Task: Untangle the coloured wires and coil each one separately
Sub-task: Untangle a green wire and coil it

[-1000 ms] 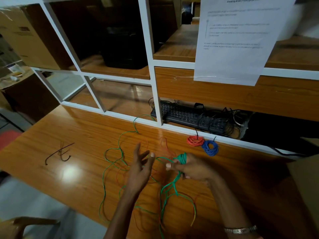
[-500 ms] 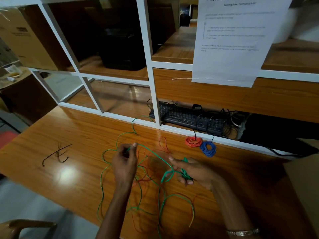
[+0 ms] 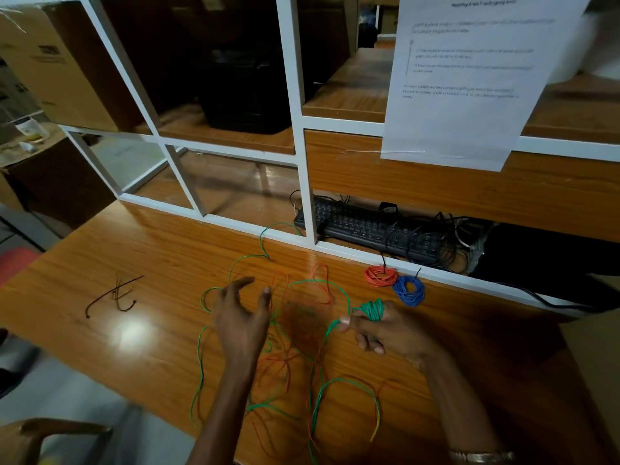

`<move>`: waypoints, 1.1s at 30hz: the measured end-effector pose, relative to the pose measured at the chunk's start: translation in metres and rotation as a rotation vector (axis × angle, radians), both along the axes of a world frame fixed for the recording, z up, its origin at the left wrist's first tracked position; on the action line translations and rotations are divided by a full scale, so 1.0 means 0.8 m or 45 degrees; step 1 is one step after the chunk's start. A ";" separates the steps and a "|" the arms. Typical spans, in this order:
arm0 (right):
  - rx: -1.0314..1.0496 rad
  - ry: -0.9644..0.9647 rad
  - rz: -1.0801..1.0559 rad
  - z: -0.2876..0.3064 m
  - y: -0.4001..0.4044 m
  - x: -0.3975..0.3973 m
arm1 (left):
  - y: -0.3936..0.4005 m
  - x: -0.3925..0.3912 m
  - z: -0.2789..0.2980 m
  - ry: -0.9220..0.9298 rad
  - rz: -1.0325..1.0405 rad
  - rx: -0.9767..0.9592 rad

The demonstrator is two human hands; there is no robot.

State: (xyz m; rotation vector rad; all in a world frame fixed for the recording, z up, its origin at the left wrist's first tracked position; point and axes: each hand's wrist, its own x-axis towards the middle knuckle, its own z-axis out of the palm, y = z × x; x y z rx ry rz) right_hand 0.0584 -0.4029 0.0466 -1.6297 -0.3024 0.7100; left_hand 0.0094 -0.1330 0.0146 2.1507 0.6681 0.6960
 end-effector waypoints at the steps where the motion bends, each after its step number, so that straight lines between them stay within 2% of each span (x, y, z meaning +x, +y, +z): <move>1: 0.026 -0.010 -0.020 0.000 0.000 0.001 | -0.017 -0.003 0.005 -0.019 -0.070 0.006; 2: 0.047 -0.021 -0.027 0.001 0.000 0.001 | -0.034 -0.006 0.012 0.000 -0.184 -0.048; 3: 0.061 -0.033 -0.018 0.003 0.000 0.001 | -0.049 -0.008 0.021 0.080 -0.317 -0.208; 7: 0.116 -0.062 0.091 0.006 0.001 -0.003 | -0.089 -0.010 0.037 0.729 -0.737 -1.092; 9: 0.124 -0.070 0.143 0.006 0.001 -0.005 | -0.102 -0.012 0.034 0.802 -0.870 -1.335; 13: 0.037 -0.097 0.127 -0.001 -0.004 -0.004 | -0.108 -0.012 0.034 0.556 -0.737 -1.315; 20: 0.015 -0.090 0.139 0.005 -0.004 -0.004 | -0.105 -0.011 0.033 0.465 -0.756 -1.462; 24: -0.029 -0.145 0.090 0.007 -0.001 -0.007 | -0.106 0.003 0.030 0.254 -0.463 -1.533; 29: -0.051 -0.156 0.265 0.030 -0.002 -0.014 | -0.063 0.025 0.010 0.018 -0.077 -1.427; 33: -0.084 -0.156 0.359 0.038 0.003 -0.022 | -0.038 0.040 0.002 -0.067 0.049 -1.401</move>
